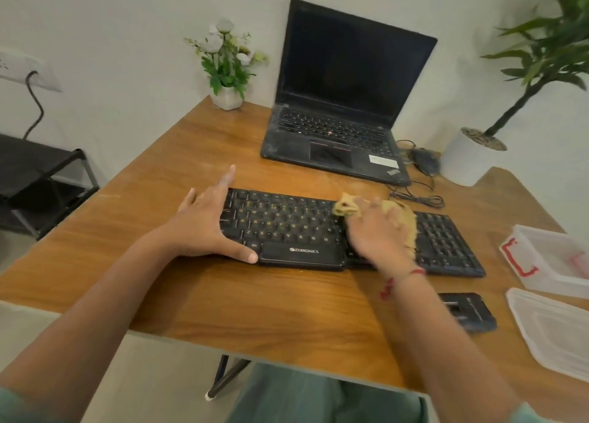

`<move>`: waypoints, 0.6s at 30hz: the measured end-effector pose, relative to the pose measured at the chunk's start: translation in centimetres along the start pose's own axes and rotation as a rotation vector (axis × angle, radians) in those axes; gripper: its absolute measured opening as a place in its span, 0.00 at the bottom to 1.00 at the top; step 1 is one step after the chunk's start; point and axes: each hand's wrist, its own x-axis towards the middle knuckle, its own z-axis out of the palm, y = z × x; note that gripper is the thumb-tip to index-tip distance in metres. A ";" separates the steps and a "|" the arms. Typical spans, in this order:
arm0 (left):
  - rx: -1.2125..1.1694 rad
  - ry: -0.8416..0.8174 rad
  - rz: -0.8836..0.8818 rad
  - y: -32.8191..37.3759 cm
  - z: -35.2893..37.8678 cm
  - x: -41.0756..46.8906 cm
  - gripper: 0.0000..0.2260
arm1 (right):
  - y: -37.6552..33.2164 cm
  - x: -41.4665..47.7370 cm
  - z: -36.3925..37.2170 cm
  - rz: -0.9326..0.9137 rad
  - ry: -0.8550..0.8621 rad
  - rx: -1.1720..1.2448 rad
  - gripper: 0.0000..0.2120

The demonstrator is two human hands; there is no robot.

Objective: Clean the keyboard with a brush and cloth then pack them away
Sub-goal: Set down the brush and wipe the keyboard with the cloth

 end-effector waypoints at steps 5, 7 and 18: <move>-0.040 0.039 0.015 0.1 0.0 0.1 0.69 | -3.6 -1.6 0.9 -0.433 -0.146 -0.033 0.25; -0.052 0.036 0.013 0.1 -0.1 0.1 0.70 | -2.7 -1.9 0.6 -0.547 -0.186 -0.053 0.25; -0.185 0.005 -0.006 0.0 -0.1 0.0 0.70 | 8.5 -0.1 -4.9 -0.175 -0.044 -0.220 0.26</move>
